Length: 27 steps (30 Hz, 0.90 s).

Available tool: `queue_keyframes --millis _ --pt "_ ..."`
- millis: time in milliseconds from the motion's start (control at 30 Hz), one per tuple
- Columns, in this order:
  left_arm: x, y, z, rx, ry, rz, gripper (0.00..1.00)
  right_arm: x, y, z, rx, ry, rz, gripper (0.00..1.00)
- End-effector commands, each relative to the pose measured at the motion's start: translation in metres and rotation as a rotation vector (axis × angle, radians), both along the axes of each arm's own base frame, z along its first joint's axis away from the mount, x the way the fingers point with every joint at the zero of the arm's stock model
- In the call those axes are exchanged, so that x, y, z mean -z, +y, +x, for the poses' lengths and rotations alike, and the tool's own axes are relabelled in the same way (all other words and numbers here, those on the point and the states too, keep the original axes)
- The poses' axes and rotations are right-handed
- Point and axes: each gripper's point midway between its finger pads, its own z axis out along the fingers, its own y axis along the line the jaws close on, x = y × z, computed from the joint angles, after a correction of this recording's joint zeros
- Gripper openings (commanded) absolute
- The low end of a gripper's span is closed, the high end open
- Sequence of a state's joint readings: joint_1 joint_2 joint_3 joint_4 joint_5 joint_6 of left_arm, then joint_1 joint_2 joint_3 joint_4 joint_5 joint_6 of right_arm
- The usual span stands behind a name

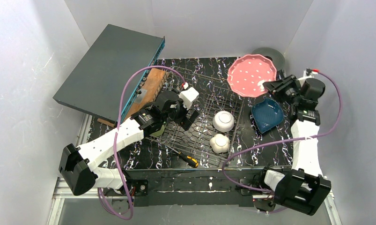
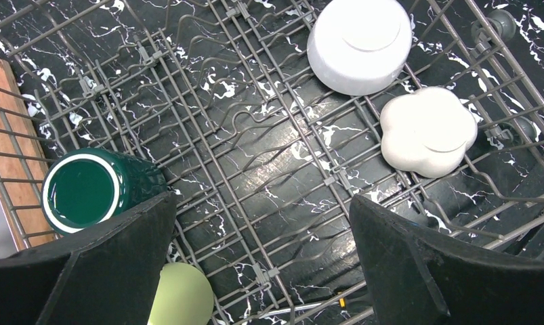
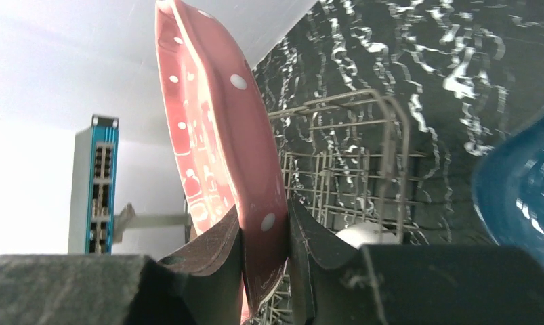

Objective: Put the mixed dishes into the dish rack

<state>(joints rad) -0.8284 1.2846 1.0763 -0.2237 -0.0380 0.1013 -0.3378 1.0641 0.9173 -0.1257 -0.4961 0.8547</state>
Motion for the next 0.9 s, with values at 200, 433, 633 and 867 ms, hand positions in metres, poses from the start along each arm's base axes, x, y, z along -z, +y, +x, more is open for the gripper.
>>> queue_keyframes --millis 200,433,633,867 --pt "-0.024 0.009 0.008 -0.045 -0.085 -0.008 0.99 -0.080 0.058 0.046 -0.203 -0.266 -0.228 0.01" --pt "-0.022 0.020 0.018 -0.111 -0.131 0.018 0.99 -0.093 0.090 0.074 -0.327 -0.352 -0.400 0.01" --pt "-0.018 0.026 0.024 -0.153 -0.147 0.039 0.99 -0.101 0.114 0.088 -0.431 -0.495 -0.576 0.01" --pt "-0.014 0.024 0.024 -0.148 -0.129 0.047 0.99 -0.102 0.131 0.107 -0.491 -0.602 -0.725 0.01"
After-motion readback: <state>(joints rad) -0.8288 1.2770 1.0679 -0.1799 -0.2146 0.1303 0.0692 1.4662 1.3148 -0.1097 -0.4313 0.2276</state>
